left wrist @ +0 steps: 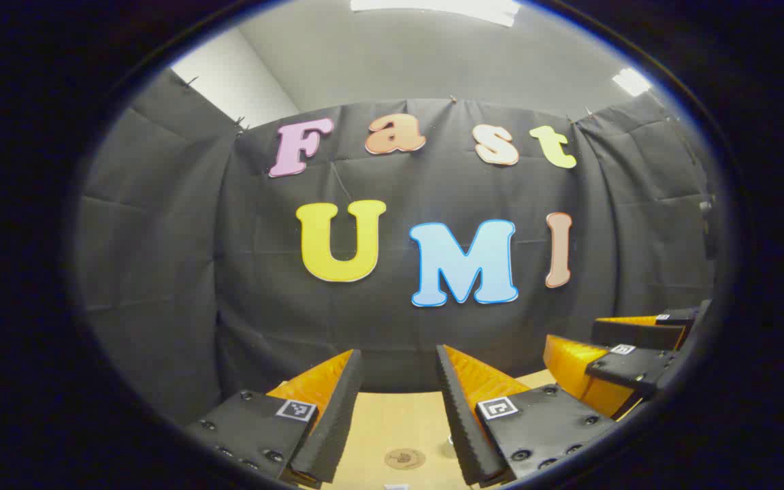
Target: Put the toothbrush and toothpaste on the desktop into the cup, then pick up the cup and place it on the coaster on the desktop.
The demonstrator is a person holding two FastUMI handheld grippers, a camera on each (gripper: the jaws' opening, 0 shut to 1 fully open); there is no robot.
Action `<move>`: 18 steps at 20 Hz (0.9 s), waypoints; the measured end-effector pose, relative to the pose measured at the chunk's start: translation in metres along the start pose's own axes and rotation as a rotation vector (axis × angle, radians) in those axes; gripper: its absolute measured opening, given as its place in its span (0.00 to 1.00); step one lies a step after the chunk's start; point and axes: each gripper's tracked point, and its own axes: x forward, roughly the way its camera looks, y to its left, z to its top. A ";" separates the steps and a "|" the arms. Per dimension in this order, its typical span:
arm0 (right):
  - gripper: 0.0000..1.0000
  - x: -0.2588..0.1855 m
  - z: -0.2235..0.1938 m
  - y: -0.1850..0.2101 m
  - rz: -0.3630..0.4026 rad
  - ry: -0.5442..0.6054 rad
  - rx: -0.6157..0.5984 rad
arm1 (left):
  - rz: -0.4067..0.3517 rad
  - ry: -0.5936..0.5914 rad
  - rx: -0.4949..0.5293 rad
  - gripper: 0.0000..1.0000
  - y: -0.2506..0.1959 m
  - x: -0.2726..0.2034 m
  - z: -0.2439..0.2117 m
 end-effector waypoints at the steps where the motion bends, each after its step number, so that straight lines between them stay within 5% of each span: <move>1: 0.78 0.002 0.006 0.002 0.012 -0.026 0.025 | 0.001 0.003 -0.001 0.71 0.001 0.001 -0.001; 3: 0.78 0.003 0.009 0.006 0.028 -0.049 0.079 | 0.005 0.006 -0.004 0.66 0.002 0.004 -0.004; 7: 0.85 0.004 0.012 0.004 0.033 -0.032 0.173 | -0.013 -0.008 -0.005 0.76 -0.005 0.009 0.001; 18: 0.82 0.018 -0.010 0.003 0.018 0.032 0.097 | -0.047 0.027 -0.003 0.71 -0.019 0.022 -0.013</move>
